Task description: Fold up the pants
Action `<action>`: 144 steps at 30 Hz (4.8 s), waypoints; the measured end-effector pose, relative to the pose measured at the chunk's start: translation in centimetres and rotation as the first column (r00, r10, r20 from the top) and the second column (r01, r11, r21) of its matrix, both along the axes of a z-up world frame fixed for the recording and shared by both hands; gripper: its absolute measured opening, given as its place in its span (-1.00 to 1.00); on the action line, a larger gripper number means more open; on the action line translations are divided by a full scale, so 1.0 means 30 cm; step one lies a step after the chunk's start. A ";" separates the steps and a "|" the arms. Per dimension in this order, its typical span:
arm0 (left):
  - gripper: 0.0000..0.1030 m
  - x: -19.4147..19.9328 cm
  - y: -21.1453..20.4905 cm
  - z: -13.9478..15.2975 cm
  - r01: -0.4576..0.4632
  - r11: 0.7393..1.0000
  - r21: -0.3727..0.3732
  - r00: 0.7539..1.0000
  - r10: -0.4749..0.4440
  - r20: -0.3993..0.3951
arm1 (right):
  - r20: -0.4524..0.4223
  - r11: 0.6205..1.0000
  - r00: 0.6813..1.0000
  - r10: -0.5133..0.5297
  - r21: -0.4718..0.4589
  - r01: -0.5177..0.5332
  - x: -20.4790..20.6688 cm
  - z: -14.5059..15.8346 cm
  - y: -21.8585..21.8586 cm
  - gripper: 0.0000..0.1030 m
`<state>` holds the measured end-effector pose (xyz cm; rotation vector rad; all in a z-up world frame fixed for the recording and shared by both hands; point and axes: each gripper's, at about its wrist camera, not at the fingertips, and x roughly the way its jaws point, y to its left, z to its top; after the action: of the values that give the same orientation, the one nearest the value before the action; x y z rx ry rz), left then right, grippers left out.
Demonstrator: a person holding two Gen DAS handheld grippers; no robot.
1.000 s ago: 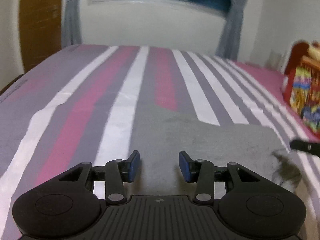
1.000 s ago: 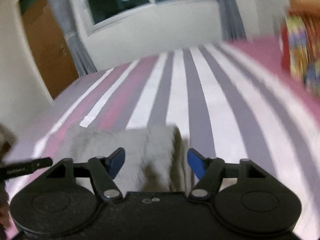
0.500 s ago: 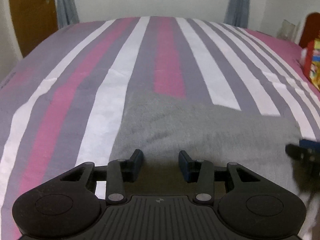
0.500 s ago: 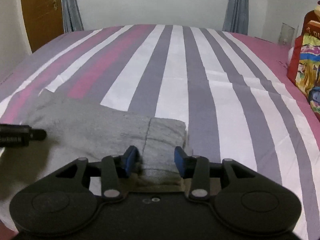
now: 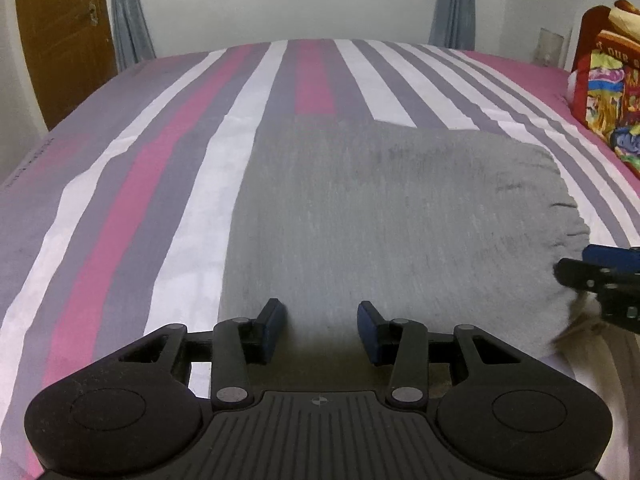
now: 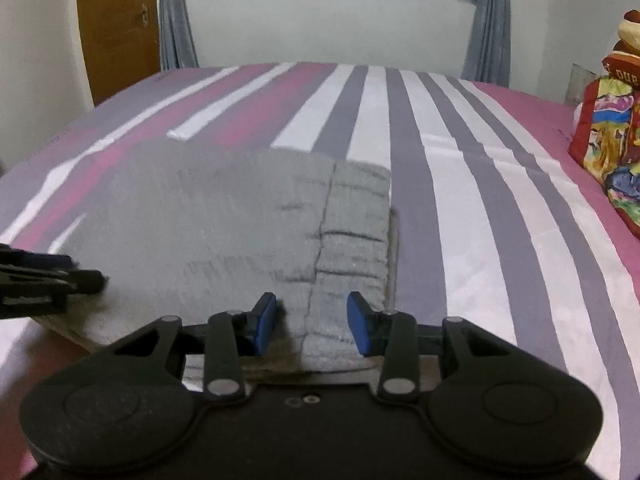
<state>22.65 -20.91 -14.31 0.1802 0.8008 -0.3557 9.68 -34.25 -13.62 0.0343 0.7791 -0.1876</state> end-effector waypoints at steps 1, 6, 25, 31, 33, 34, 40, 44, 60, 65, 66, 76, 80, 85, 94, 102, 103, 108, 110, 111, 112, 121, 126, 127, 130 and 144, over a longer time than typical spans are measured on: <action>-0.18 -0.002 0.000 -0.001 -0.001 1.000 0.004 1.000 0.001 0.001 | -0.007 1.000 1.000 0.002 -0.013 -0.002 0.002 -0.003 0.006 -0.24; -0.18 -0.035 0.025 0.019 -0.035 0.999 -0.017 0.999 0.035 -0.012 | 0.020 1.000 1.000 0.001 0.003 -0.001 -0.023 0.062 0.036 -0.24; 1.00 -0.039 0.025 0.005 -0.025 0.999 -0.036 0.999 0.024 -0.041 | -0.031 0.998 0.998 -0.057 0.021 0.057 -0.005 0.001 0.026 -0.17; 1.00 -0.035 0.032 0.007 -0.055 0.998 -0.041 0.997 0.052 -0.063 | -0.027 0.998 0.998 -0.054 0.024 0.054 -0.010 0.005 0.026 -0.17; 1.00 -0.035 0.037 0.007 -0.085 0.996 -0.040 0.993 0.082 -0.089 | -0.026 0.998 0.998 -0.058 0.028 0.059 -0.013 0.006 0.025 -0.17; 1.00 -0.032 0.042 0.006 -0.105 0.993 -0.044 0.988 0.099 -0.118 | -0.025 0.998 0.998 -0.059 0.028 0.059 -0.016 0.005 0.026 -0.17; 1.00 -0.032 0.065 0.001 -0.105 0.992 -0.065 0.981 0.093 -0.170 | -0.016 0.998 0.998 -0.064 0.016 0.065 -0.034 0.015 0.041 -0.16; 1.00 -0.036 0.068 -0.004 -0.140 0.988 -0.072 0.978 0.127 -0.166 | 0.016 0.996 0.997 -0.080 0.028 0.080 -0.048 0.036 0.056 -0.09; 1.00 -0.126 0.044 0.076 -0.115 0.993 0.024 0.991 0.117 -0.060 | -0.013 0.990 0.996 -0.090 0.106 0.091 -0.126 0.062 0.044 0.16; 1.00 -0.210 0.069 0.147 -0.088 0.996 0.023 0.996 0.088 -0.005 | -0.010 0.988 0.997 -0.073 0.132 0.074 -0.187 0.113 0.067 0.23; 1.00 -0.229 0.075 0.163 -0.083 0.996 0.023 0.997 0.083 -0.001 | -0.005 0.988 0.998 -0.069 0.136 0.069 -0.198 0.125 0.078 0.23; 1.00 -0.452 0.166 0.337 -0.050 0.999 -0.017 0.998 0.051 0.043 | 0.077 0.983 0.995 -0.068 0.176 0.053 -0.427 0.293 0.128 0.83; 1.00 -0.561 0.214 0.393 -0.039 0.999 -0.023 0.997 0.041 0.065 | 0.129 0.987 0.989 -0.074 0.149 0.055 -0.540 0.363 0.152 0.97; 1.00 -0.667 0.287 0.459 -0.061 0.997 -0.056 0.994 0.066 0.082 | 0.186 0.991 0.980 -0.071 0.123 0.049 -0.666 0.440 0.188 1.00; 1.00 -0.827 0.365 0.560 -0.082 0.994 -0.079 0.986 0.092 0.142 | 0.300 0.996 0.950 -0.088 0.060 0.073 -0.820 0.561 0.257 0.99; 1.00 -0.907 0.374 0.600 -0.064 0.994 -0.087 0.984 0.077 0.163 | 0.355 0.994 0.928 -0.111 0.026 0.110 -0.890 0.594 0.292 0.99; 1.00 -0.910 0.375 0.602 -0.063 0.994 -0.091 0.984 0.077 0.162 | 0.357 0.993 0.927 -0.118 0.029 0.115 -0.894 0.596 0.290 0.99; 1.00 -0.920 0.375 0.606 -0.058 0.994 -0.090 0.984 0.072 0.162 | 0.368 0.989 0.919 -0.144 0.032 0.142 -0.910 0.607 0.283 0.99; 1.00 -0.921 0.372 0.604 -0.057 0.994 -0.092 0.985 0.071 0.157 | 0.370 0.989 0.918 -0.145 0.022 0.147 -0.914 0.606 0.285 0.99; 1.00 -0.919 0.368 0.605 -0.059 0.994 -0.092 0.985 0.072 0.156 | 0.368 0.989 0.919 -0.144 0.023 0.146 -0.913 0.605 0.284 0.99; 1.00 -0.916 0.368 0.606 -0.058 0.994 -0.092 0.985 0.072 0.156 | 0.368 0.989 0.918 -0.146 0.025 0.148 -0.912 0.604 0.282 0.99; 1.00 -0.909 0.364 0.602 -0.060 0.994 -0.091 0.986 0.073 0.150 | 0.356 0.989 0.923 -0.145 0.027 0.145 -0.903 0.594 0.289 0.99; 1.00 -0.904 0.365 0.601 -0.066 0.994 -0.092 0.986 0.079 0.148 | 0.344 0.991 0.929 -0.134 0.036 0.130 -0.881 0.591 0.261 0.99; 1.00 -0.903 0.364 0.602 -0.067 0.993 -0.093 0.986 0.080 0.148 | 0.343 0.991 0.930 -0.134 0.035 0.129 -0.880 0.591 0.261 0.99; 1.00 -0.902 0.364 0.602 -0.064 0.994 -0.093 0.986 0.077 0.146 | 0.338 0.992 0.932 -0.127 0.036 0.122 -0.876 0.591 0.254 0.99; 1.00 -0.903 0.354 0.595 -0.061 0.994 -0.088 0.987 0.074 0.144 | 0.332 0.993 0.936 -0.118 0.048 0.108 -0.863 0.579 0.231 0.99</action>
<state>-4.44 -10.30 3.55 0.0994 0.6431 -0.3077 -16.21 -27.31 3.75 0.1359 0.4400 -0.2723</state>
